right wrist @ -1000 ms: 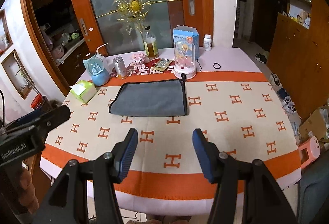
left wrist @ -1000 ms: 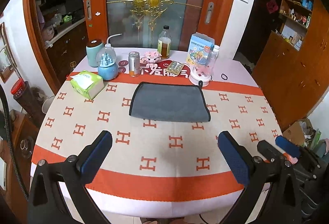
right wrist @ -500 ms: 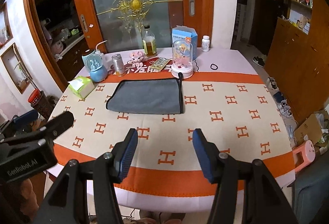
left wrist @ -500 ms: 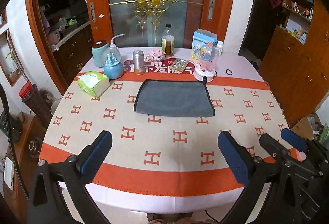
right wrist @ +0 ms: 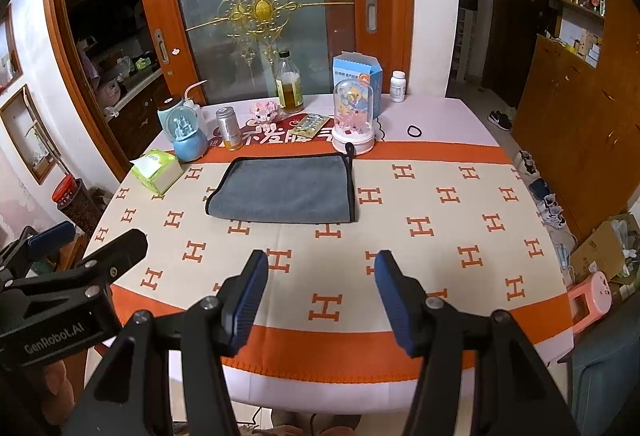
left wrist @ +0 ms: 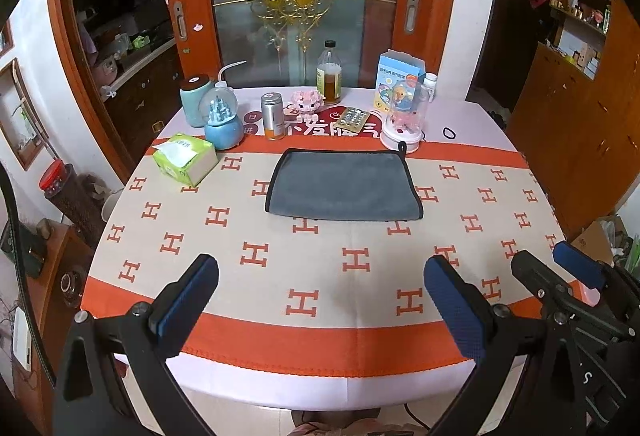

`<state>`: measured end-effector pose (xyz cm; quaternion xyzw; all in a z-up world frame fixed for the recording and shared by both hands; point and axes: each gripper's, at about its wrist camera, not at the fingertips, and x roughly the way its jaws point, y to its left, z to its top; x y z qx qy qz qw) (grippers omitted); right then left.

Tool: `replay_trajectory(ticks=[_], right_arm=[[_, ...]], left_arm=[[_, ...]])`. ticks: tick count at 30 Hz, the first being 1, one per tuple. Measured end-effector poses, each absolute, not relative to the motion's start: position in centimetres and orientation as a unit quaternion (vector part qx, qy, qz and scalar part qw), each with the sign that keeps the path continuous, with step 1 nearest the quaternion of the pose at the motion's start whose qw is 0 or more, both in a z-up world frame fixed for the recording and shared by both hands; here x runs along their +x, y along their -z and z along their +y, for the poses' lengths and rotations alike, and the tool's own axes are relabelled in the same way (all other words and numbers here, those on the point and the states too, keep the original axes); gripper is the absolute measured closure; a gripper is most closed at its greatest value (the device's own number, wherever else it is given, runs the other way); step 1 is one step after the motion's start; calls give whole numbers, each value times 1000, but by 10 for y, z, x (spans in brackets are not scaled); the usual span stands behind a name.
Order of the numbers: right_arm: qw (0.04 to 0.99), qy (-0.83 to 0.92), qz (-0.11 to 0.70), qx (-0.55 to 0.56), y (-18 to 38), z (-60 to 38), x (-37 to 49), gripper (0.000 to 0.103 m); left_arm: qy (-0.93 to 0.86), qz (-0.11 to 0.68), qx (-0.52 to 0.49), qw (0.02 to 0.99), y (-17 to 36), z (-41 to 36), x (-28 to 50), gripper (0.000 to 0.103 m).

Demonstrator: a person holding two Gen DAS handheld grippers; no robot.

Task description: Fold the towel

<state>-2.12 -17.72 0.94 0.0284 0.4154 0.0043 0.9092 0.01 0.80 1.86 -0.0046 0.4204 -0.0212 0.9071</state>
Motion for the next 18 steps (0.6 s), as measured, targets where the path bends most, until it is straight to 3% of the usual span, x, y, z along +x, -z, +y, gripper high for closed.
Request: replay_trajectory(ticks=[18], right_arm=[[909,-4,415,28,-10,-177,-19,47]], left_arm=[[20,423,-3,906,-18,9,2,1]])
